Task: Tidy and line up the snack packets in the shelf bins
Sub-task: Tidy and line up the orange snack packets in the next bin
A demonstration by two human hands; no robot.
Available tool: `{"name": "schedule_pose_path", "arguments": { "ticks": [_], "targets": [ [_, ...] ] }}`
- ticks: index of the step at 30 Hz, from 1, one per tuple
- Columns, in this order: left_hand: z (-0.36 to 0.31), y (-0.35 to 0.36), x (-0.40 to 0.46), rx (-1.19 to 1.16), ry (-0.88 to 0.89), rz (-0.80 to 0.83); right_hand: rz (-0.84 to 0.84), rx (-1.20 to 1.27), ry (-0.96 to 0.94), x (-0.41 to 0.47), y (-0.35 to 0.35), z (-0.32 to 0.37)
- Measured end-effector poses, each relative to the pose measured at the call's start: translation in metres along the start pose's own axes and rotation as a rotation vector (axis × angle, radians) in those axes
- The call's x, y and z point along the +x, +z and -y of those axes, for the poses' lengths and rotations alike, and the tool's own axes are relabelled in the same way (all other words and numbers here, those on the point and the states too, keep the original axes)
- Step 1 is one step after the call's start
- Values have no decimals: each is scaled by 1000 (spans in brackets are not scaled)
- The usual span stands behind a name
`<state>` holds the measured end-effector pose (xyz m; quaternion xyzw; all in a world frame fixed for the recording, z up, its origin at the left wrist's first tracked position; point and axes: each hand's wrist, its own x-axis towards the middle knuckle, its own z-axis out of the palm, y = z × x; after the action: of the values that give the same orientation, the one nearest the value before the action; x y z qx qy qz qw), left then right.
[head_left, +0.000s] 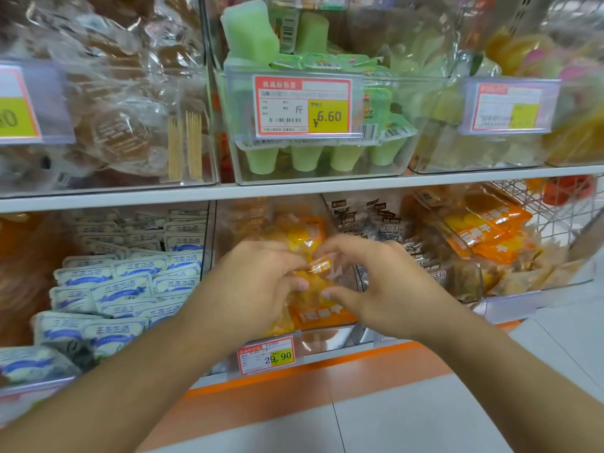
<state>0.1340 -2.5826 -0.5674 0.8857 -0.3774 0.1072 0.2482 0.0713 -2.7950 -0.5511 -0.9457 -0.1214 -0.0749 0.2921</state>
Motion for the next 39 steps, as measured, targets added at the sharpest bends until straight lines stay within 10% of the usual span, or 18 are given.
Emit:
{"name": "schedule_pose_path", "arguments": {
  "ticks": [7, 11, 17, 32, 39],
  "targets": [
    [-1, 16, -7, 74, -55, 185, 192, -386, -81, 9, 8, -10],
    [8, 5, -13, -63, -122, 19, 150, -327, -111, 9, 15, -13],
    [39, -6, -22, 291, -196, 159, 285, -394, -76, 21, 20, -7],
    [63, -12, -43, 90, -67, 173, 108, -539, -74, 91, 44, -11],
    [56, -14, -45, 86, -122, 136, -70, 173, 176, 67, 25, -24]
  ]
}}
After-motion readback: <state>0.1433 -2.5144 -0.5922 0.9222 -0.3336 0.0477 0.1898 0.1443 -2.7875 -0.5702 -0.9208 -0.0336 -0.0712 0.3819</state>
